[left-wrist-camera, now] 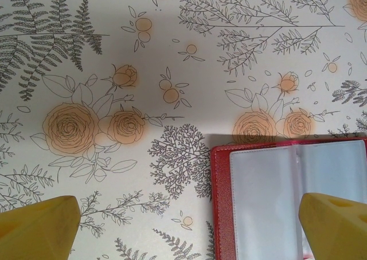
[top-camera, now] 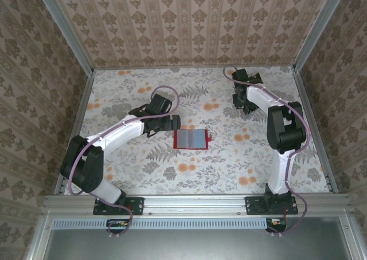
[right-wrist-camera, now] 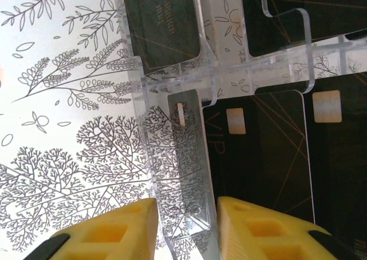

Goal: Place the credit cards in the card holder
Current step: Pick up the credit card from the storage box.

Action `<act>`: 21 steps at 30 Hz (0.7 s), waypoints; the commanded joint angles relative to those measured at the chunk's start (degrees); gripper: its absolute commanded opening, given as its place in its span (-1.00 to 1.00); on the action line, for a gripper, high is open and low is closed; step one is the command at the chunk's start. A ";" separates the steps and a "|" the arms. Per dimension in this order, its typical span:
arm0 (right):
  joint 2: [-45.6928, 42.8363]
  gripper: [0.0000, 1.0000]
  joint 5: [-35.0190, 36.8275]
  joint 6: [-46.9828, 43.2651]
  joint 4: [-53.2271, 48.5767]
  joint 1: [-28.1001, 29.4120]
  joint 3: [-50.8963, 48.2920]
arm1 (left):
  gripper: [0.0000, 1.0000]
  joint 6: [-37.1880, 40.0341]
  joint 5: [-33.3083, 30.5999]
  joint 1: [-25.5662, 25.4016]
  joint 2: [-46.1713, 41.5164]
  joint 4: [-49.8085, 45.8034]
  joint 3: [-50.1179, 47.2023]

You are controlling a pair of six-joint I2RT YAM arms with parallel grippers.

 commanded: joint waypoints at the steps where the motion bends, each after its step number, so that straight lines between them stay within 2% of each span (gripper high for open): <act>1: 0.95 -0.37 -0.39 -0.42 -1.66 -0.42 1.88 | 1.00 -0.43 0.49 0.35 0.78 0.05 0.43; 18: 1.35 -0.81 -2.20 -1.03 -2.43 -0.86 2.79 | 1.00 -0.28 0.60 0.42 1.48 0.22 0.92; 21: 1.63 -0.97 -2.39 -1.21 -2.72 -0.86 3.06 | 1.00 -0.34 0.56 0.38 1.31 0.22 0.80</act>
